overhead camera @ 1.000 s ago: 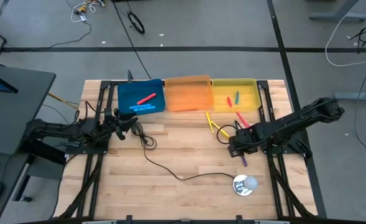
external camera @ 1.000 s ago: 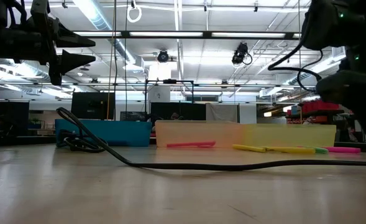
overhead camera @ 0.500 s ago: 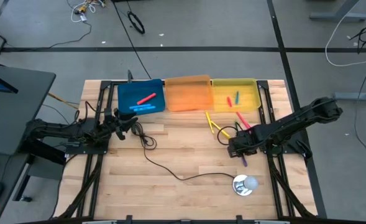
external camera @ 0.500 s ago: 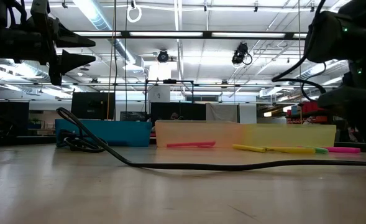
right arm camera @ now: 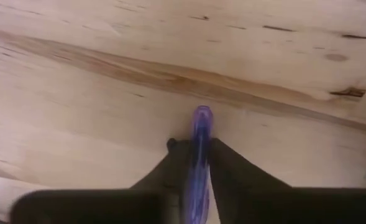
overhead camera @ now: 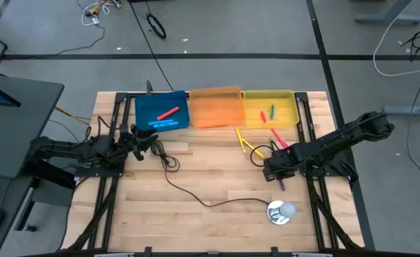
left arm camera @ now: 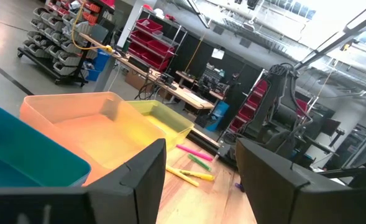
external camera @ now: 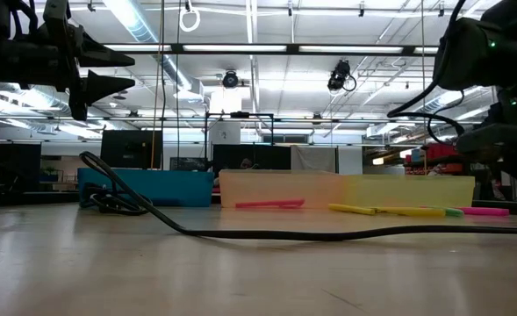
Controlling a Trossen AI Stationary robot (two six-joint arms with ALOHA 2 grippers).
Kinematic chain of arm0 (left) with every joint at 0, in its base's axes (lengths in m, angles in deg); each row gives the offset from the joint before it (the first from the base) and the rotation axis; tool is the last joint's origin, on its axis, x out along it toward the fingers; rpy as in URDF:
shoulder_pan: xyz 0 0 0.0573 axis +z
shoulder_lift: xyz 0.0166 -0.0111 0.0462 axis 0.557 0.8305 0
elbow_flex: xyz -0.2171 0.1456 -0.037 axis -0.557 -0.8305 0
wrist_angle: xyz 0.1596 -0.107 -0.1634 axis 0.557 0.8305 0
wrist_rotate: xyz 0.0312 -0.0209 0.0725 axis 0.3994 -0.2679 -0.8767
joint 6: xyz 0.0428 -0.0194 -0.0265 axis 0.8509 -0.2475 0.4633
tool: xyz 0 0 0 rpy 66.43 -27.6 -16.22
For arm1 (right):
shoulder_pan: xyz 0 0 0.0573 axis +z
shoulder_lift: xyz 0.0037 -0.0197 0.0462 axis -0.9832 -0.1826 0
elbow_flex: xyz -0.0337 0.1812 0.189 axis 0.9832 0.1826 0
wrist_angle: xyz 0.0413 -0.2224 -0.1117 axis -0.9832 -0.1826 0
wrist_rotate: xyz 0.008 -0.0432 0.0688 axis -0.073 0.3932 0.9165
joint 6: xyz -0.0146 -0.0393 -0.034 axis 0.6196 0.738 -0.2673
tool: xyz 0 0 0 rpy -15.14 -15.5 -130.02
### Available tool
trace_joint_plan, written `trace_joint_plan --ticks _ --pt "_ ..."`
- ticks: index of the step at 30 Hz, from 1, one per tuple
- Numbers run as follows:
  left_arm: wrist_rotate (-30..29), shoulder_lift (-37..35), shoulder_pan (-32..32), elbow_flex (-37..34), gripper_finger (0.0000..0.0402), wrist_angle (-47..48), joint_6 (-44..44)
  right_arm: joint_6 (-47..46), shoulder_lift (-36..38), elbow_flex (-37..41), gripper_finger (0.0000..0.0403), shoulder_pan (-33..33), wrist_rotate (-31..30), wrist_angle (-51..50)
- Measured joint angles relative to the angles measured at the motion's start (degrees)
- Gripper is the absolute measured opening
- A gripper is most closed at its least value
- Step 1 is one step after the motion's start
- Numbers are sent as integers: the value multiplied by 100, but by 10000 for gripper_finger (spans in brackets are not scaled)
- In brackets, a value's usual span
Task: Pick & Place Markers
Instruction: Put the small violet pen into the yellow bin
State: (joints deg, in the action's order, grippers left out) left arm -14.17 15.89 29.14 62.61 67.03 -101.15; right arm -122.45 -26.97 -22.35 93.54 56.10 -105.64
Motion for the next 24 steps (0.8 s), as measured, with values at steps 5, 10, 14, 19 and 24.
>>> trace_joint_plan --ticks 5,10,14,19,24 --pt "0 -1 -2 0 200 0 0 -13 2 -3 11 2 0 26" --pt "0 -1 -2 -2 200 0 0 -16 45 -100 13 2 9 -27" --pt "0 1 -2 -1 200 0 -1 -16 129 -365 12 -37 116 -115" --pt "0 1 -1 -1 200 0 -1 37 186 -790 11 -159 197 -451" --pt "0 -1 -1 -2 200 0 0 291 207 -1401 10 -262 197 -1286"
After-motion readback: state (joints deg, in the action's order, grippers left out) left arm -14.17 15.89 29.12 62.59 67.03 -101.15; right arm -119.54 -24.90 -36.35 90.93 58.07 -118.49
